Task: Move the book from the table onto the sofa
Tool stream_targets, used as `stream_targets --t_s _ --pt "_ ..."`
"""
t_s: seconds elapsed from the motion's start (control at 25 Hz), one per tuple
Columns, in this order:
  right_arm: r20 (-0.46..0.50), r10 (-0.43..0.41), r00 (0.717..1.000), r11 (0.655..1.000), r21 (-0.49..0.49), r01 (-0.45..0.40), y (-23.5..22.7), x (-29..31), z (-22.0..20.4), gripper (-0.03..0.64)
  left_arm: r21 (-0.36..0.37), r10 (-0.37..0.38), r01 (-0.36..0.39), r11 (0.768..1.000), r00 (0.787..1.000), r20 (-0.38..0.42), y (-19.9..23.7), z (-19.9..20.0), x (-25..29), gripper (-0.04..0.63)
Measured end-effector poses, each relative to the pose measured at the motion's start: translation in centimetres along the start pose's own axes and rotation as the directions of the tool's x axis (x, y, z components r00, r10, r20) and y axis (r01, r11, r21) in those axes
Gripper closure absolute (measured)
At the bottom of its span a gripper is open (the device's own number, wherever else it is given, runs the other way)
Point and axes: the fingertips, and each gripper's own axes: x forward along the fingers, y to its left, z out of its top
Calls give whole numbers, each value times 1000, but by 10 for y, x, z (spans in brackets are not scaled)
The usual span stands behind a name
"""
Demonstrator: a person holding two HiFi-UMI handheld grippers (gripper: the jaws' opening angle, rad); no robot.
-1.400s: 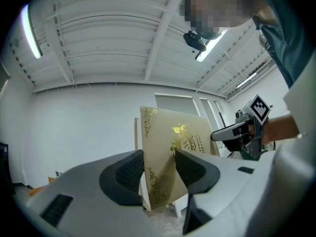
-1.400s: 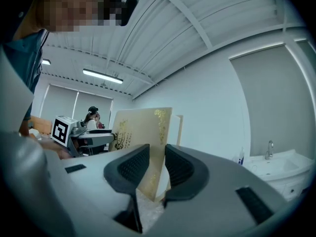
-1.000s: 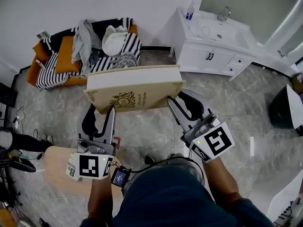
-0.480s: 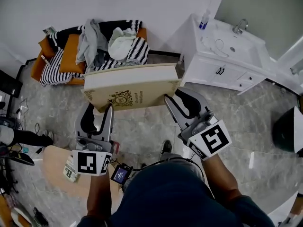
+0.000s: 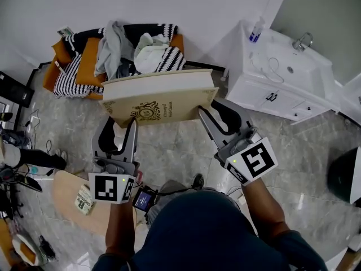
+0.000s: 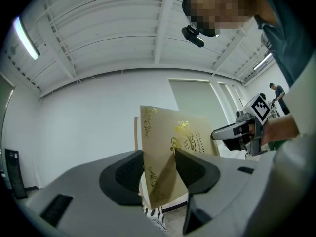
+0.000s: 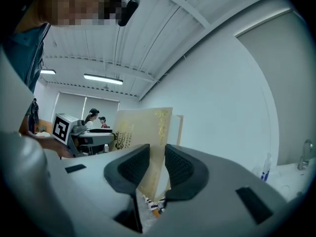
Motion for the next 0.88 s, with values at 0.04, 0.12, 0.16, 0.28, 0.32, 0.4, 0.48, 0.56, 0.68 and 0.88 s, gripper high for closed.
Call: stream_targets --t_s 0.04,0.12,0.16,0.28,0.32,0.4,0.48,0.56,0.68,0.88 --pt "0 2 1000 1000 3 -2 -6 5 -1 508 3 2 -2 1000 1000 -3 2 -1 7 410" --pt "-2 5 1000 1000 8 -5 -18 16 -5 508 8 3 -3 1000 1000 -6 8 -4 23 408" --pt "-4 5 1000 1000 10 -5 -24 23 -7 508 9 2 -2 1000 1000 -8 11 -6 31 408" --pt "-7 -2 1000 1000 9 2 -39 47 -11 508 1 -7 7 1000 1000 -9 27 -15 54 409" --pt "-9 -7 1000 1000 6 7 -44 57 -11 508 -2 -11 11 1000 1000 -7 35 -18 62 410" --pt "-13 -19 1000 1000 3 19 -52 76 -14 508 -6 -21 21 1000 1000 -2 50 -24 78 410" --pt "-18 -32 999 999 6 32 -61 95 -17 508 -4 -35 35 999 999 1 65 -28 96 410" --pt "-21 -43 999 999 4 43 -71 116 -19 508 -1 -48 48 999 999 5 81 -32 115 410" --pt "-21 -61 998 998 -1 61 -84 149 -21 508 -4 -69 69 998 998 10 108 -41 142 410" --pt "-28 -84 996 996 -4 84 -99 195 -30 508 -9 -89 89 996 996 12 145 -58 175 410"
